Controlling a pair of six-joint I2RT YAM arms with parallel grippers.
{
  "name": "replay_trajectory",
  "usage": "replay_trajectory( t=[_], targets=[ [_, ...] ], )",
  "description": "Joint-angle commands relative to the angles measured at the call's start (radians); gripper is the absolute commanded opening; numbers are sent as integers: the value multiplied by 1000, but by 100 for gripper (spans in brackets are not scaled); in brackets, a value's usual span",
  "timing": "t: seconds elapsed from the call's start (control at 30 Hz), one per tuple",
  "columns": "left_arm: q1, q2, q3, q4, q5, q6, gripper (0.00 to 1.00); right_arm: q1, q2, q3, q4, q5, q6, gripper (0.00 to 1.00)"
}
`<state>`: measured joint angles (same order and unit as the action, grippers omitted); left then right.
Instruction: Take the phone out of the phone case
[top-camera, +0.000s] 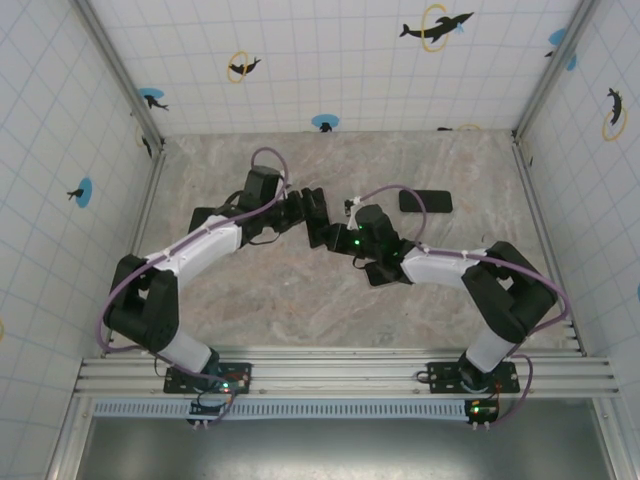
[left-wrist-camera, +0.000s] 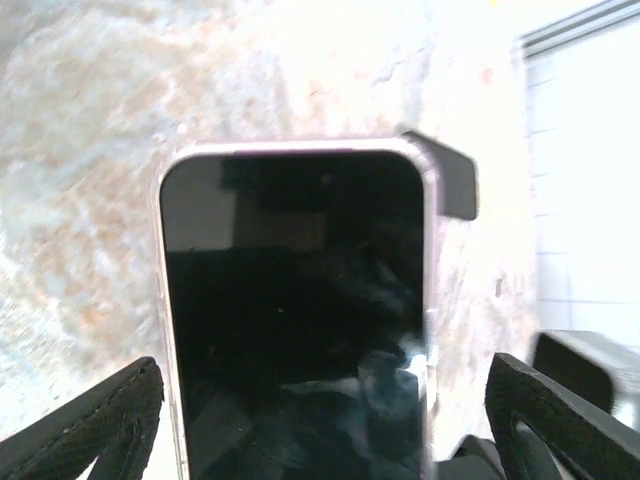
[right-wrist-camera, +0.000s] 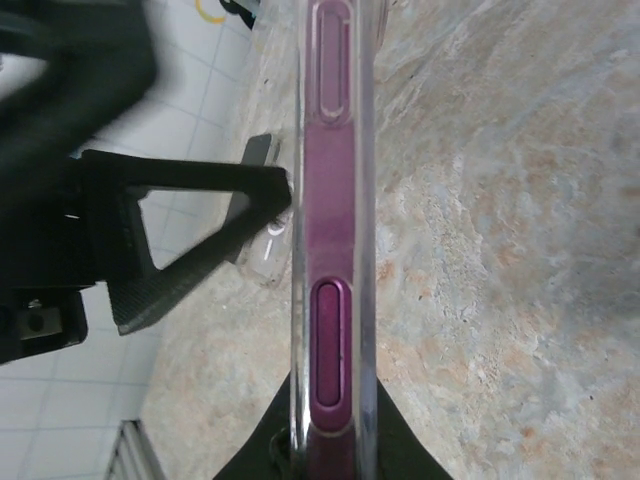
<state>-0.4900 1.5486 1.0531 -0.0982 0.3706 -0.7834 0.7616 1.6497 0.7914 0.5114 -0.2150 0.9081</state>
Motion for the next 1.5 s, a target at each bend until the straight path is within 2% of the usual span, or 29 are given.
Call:
replay_trajectory(
  t=[0.0, 0.03, 0.07, 0.13, 0.27, 0.5, 0.7, 0.83, 0.93, 0.97, 1.1, 1.23, 1.4, 1.47],
  targets=[
    [12, -22, 4, 100, 46, 12, 87, -26, -62, -33, 165, -64, 94, 3],
    [19, -17, 8, 117, 62, 4, 88, -35, -67, -41, 184, -75, 114, 3],
    [25, -10, 12, 140, 77, -11, 96, -46, -75, -54, 212, -87, 139, 2],
    [32, 0, 24, 175, 102, -31, 97, -67, -90, -75, 264, -111, 184, 2],
    [37, 25, 55, 205, 127, -44, 96, -107, -131, -107, 345, -153, 265, 2],
    [49, 65, 105, 287, 178, -160, 90, -166, -201, -167, 493, -258, 404, 2],
    [48, 95, 133, 433, 267, -307, 77, -182, -222, -189, 585, -297, 502, 2],
    [35, 104, 161, 459, 318, -350, 67, -186, -204, -197, 688, -313, 596, 1],
    [26, 113, 175, 479, 367, -379, 53, -186, -197, -194, 696, -325, 607, 1],
    [23, 113, 179, 476, 376, -377, 51, -186, -195, -196, 700, -326, 609, 1],
    [14, 88, 161, 454, 365, -355, 44, -188, -181, -190, 729, -336, 650, 1],
    [8, 68, 122, 516, 376, -409, 40, -186, -156, -189, 769, -341, 687, 0],
    [7, 47, 106, 522, 387, -424, 25, -186, -140, -179, 788, -350, 706, 0],
    [8, 38, 105, 509, 383, -413, 23, -188, -139, -179, 788, -350, 707, 0]
  ],
)
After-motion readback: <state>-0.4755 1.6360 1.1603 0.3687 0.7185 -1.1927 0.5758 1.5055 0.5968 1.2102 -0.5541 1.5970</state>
